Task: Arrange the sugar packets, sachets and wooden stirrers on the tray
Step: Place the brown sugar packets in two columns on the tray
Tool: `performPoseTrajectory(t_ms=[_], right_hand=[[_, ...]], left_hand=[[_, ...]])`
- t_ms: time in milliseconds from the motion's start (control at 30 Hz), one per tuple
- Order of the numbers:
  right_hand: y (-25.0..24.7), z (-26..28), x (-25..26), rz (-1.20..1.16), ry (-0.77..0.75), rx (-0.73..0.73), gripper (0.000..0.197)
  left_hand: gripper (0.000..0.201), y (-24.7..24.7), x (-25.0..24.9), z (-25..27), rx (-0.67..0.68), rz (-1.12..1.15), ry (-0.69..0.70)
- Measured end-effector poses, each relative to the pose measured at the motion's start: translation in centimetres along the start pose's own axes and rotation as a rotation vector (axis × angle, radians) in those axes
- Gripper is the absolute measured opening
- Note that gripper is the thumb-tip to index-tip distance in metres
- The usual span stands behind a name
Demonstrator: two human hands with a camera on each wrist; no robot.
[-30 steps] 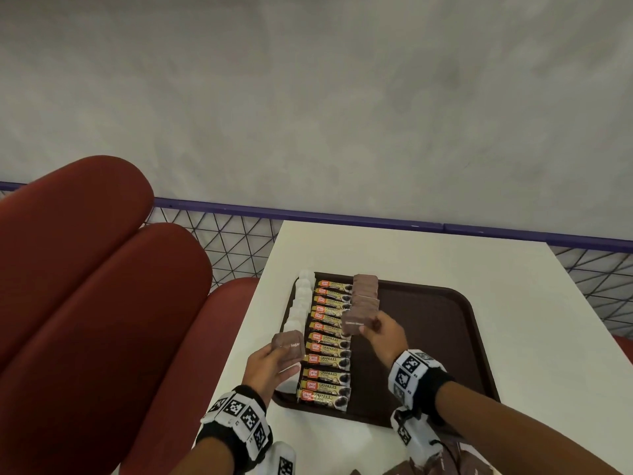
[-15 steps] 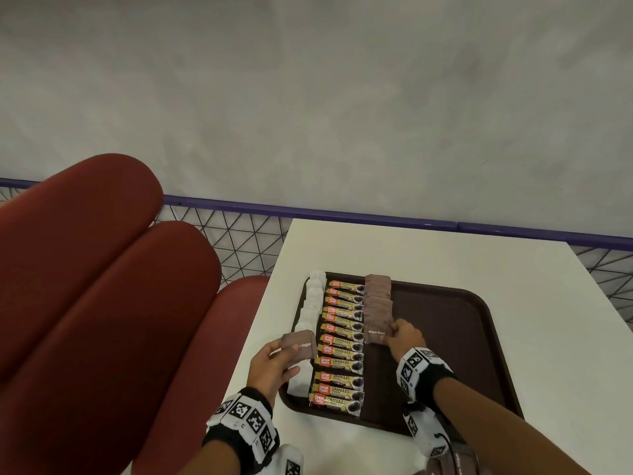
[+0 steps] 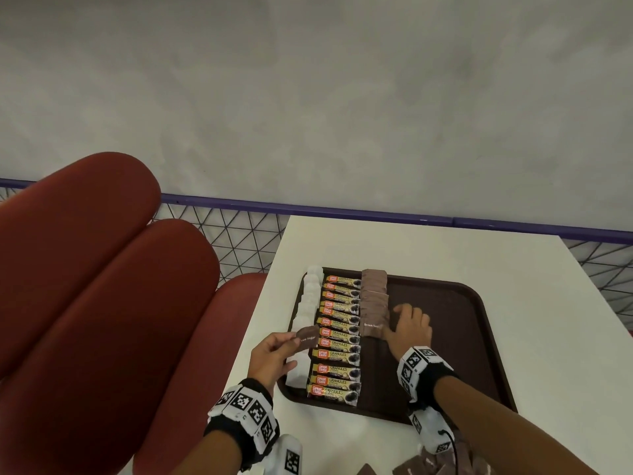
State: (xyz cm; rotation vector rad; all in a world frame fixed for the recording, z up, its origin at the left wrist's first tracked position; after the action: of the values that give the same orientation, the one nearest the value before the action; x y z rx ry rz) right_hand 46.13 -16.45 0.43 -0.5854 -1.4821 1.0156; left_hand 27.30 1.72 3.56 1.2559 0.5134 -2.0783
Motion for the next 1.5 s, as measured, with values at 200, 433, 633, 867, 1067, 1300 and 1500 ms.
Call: performPoseTrajectory(t_ms=[200,433,633,867,1067,1300,1500], right_hand=[[0.4,2.9,1.1,-0.121,-0.238,0.16,0.03],[0.6,6.0,4.3,-0.684,-0.311,0.511,0.043],[0.3,6.5,5.3,-0.676,-0.337,0.537,0.024],[-0.9,3.5,1.7,-0.41,-0.129,0.198,0.01],[-1.3,1.5,-1.6,-0.451,0.176,0.181,0.021],[0.8,0.1,-0.6,-0.322,0.171,0.248,0.022],[1.6,-0.2,-0.1,-0.182,0.136,0.273,0.031]], left_hand=[[0.011,1.1,-0.5,0.6,0.048,-0.092,0.051],[0.011,2.8,-0.6,2.0,0.098,-0.074,0.079],[0.013,3.0,-0.2,2.4,0.12,-0.09,0.085],[0.02,1.9,0.9,2.1,0.214,-0.201,0.009],[0.018,1.0,1.5,2.2,0.258,-0.245,-0.012],[0.02,0.7,2.6,1.7,0.316,-0.337,-0.056],[0.021,0.7,3.6,1.8,0.384,-0.448,-0.1]])
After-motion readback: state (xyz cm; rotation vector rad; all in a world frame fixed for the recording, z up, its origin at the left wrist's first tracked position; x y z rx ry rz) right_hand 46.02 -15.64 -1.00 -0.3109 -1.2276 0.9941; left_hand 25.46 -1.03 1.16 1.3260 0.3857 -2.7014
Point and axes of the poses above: each hand's wrist, its own z-axis away from the middle knuckle, its own y-axis out of the palm, x = y × z, the point moved 3 cm from there along -z, towards the middle knuckle, and after that the axes turned 6 degrees about -z, right-handed, at the moved point
